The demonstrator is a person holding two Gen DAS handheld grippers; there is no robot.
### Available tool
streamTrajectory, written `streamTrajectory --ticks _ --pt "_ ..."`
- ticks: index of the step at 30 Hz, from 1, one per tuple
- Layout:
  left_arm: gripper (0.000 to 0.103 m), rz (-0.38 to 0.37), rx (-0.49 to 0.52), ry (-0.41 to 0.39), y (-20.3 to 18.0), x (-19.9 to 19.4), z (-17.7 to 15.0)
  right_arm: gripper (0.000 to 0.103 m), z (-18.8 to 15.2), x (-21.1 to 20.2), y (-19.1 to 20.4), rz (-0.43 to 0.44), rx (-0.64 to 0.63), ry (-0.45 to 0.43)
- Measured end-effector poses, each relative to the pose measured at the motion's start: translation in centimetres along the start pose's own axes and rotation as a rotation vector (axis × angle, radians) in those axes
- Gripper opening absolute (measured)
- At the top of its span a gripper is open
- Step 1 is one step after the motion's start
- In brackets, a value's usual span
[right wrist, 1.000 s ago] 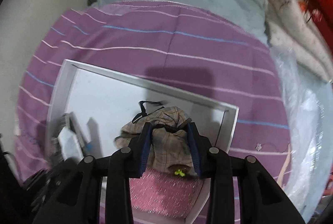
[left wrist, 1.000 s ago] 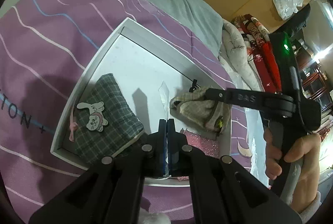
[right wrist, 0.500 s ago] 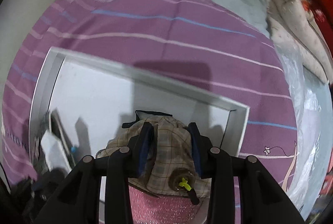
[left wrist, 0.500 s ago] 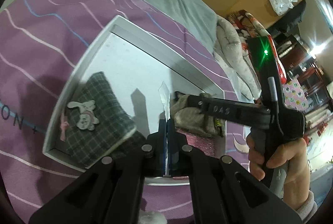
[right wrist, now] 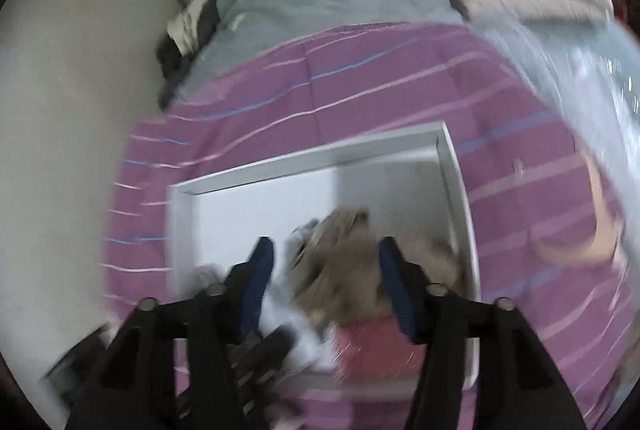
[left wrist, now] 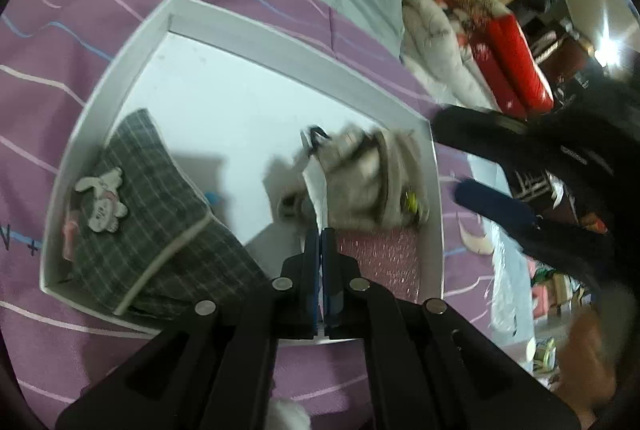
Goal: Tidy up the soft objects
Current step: 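Lower the beige pouch onto the pink sponge in the box, open right gripper, then release the white strip into the box with the left gripper and withdraw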
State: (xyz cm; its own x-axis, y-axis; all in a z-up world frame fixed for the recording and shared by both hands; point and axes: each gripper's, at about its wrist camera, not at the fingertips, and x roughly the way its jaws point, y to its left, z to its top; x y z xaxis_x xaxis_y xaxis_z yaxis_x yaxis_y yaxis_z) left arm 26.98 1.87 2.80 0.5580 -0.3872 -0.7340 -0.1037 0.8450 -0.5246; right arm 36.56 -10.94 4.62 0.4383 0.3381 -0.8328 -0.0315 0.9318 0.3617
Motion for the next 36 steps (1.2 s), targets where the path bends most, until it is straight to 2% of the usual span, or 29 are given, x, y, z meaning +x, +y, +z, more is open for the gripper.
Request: streamTrajectory --ticks 4,9,16,19,23,24,30,36 --pt "0.002 0.058 0.038 0.039 -0.6 1.0 -0.3 0.061 -3.5 -2.7 -1.4 -0.01 0.033 -0.041" --pt "0.002 0.103 0.038 0.063 -0.6 2.2 -0.2 0.061 -6.5 -3.1 -3.5 0.006 0.055 -0.004" --pt "0.005 0.137 0.033 0.064 -0.6 2.8 -0.2 0.061 -6.8 -3.2 -4.9 0.082 0.068 -0.023" --pt "0.01 0.12 0.004 0.048 -0.3 2.1 -0.3 0.061 -7.3 -3.4 -5.1 0.097 0.051 -0.013" --pt "0.04 0.092 -0.032 0.034 0.3 1.0 -0.9 0.061 -7.8 -3.6 -5.4 0.09 0.045 0.004" --pt "0.043 0.089 -0.026 0.027 0.2 0.7 -1.1 0.061 -7.8 -3.7 -5.4 0.088 0.043 0.006" --pt "0.044 0.131 -0.014 0.018 0.1 -0.2 -1.6 0.061 -8.2 -4.6 -5.2 0.085 0.029 0.005" --pt "0.044 0.103 -0.03 -0.003 0.5 -1.6 -1.6 0.061 -8.3 -5.0 -5.0 0.092 0.02 0.001"
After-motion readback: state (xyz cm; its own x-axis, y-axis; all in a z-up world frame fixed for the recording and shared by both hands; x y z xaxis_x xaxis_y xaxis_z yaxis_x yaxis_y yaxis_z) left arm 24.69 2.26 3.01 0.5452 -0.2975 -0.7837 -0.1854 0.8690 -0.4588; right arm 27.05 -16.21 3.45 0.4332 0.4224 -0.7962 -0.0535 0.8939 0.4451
